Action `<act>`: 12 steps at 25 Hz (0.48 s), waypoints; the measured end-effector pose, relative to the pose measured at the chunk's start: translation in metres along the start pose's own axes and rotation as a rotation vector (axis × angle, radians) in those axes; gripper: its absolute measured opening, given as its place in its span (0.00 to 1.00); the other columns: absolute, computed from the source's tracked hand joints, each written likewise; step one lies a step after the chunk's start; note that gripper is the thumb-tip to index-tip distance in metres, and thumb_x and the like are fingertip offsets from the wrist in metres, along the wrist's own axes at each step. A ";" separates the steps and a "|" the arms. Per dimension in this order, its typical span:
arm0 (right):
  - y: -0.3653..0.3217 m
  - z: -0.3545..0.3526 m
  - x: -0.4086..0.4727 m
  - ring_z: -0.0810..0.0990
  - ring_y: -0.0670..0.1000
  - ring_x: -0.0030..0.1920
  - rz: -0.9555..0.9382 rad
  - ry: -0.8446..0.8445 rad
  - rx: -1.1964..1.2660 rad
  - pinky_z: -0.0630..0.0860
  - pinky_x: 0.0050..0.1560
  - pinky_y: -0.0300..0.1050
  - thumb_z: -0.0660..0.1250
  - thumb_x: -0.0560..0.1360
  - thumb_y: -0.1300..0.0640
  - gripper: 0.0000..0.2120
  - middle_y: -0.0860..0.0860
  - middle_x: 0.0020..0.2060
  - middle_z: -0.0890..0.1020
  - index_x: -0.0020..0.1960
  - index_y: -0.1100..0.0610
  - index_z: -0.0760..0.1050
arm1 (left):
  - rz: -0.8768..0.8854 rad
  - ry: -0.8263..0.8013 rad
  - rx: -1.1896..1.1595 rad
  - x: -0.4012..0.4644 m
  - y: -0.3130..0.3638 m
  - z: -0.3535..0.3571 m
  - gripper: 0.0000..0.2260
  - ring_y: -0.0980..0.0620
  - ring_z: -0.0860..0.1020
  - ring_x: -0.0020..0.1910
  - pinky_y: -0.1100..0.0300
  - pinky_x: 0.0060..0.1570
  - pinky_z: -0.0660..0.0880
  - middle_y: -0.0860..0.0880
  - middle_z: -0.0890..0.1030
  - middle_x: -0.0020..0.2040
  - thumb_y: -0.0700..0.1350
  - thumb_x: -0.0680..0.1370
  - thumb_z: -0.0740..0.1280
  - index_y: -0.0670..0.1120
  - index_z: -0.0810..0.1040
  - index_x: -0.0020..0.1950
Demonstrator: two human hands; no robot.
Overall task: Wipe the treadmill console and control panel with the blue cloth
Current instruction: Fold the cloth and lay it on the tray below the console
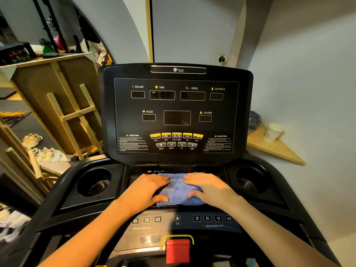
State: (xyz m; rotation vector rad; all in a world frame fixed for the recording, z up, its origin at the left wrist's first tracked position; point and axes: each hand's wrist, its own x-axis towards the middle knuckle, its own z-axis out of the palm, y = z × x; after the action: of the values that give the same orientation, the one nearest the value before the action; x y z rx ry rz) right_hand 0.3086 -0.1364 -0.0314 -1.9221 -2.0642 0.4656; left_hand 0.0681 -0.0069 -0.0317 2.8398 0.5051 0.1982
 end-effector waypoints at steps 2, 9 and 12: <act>0.001 0.005 -0.001 0.72 0.49 0.72 -0.010 0.062 0.007 0.62 0.75 0.41 0.72 0.76 0.50 0.22 0.52 0.69 0.77 0.68 0.55 0.78 | -0.027 0.016 0.042 0.000 0.000 -0.002 0.30 0.53 0.77 0.63 0.54 0.63 0.70 0.54 0.80 0.64 0.70 0.76 0.57 0.51 0.77 0.67; 0.007 0.005 -0.011 0.74 0.43 0.69 -0.058 0.135 0.116 0.66 0.73 0.39 0.72 0.75 0.54 0.13 0.49 0.63 0.82 0.59 0.54 0.84 | -0.041 0.007 -0.058 -0.009 0.000 -0.007 0.28 0.60 0.65 0.74 0.60 0.71 0.61 0.58 0.70 0.73 0.68 0.78 0.58 0.55 0.71 0.74; 0.015 0.001 -0.020 0.75 0.38 0.67 -0.042 0.091 0.147 0.68 0.72 0.41 0.71 0.76 0.55 0.09 0.45 0.62 0.83 0.55 0.51 0.85 | -0.019 -0.095 -0.031 -0.018 0.004 -0.012 0.28 0.63 0.52 0.77 0.66 0.73 0.49 0.60 0.60 0.76 0.66 0.79 0.56 0.57 0.64 0.77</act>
State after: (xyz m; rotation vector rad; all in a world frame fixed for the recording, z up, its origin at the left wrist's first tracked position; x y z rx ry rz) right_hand 0.3237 -0.1553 -0.0381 -1.7795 -1.9518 0.4958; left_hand 0.0508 -0.0142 -0.0212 2.7974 0.5042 0.0662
